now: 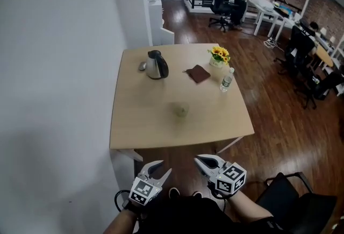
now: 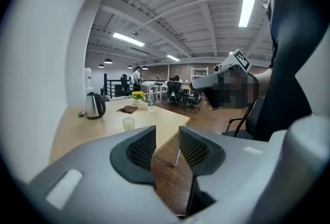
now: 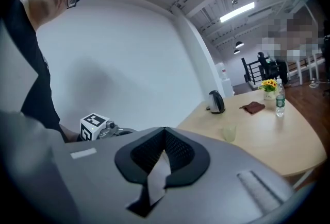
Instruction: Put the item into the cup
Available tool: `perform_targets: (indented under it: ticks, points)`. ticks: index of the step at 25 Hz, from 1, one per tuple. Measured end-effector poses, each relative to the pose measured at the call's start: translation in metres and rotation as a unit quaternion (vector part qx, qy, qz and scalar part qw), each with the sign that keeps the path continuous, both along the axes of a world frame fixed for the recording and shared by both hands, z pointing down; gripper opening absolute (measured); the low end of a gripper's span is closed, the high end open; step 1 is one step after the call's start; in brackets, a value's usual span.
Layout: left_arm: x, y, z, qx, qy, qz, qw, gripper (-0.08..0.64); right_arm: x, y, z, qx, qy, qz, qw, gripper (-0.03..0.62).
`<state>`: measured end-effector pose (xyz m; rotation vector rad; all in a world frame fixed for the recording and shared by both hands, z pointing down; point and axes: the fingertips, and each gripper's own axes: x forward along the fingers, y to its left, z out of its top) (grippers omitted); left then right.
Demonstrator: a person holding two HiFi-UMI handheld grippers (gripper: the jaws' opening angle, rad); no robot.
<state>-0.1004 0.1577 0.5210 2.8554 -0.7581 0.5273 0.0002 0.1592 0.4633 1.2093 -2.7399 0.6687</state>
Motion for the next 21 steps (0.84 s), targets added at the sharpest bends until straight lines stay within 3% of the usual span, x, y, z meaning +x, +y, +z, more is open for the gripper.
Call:
perform_targets:
  ticks: [21]
  points:
    - [0.019, 0.034, -0.026, 0.024, 0.005, -0.008, 0.9997, 0.133, 0.014, 0.045, -0.025, 0.029, 0.011, -0.023, 0.999, 0.008]
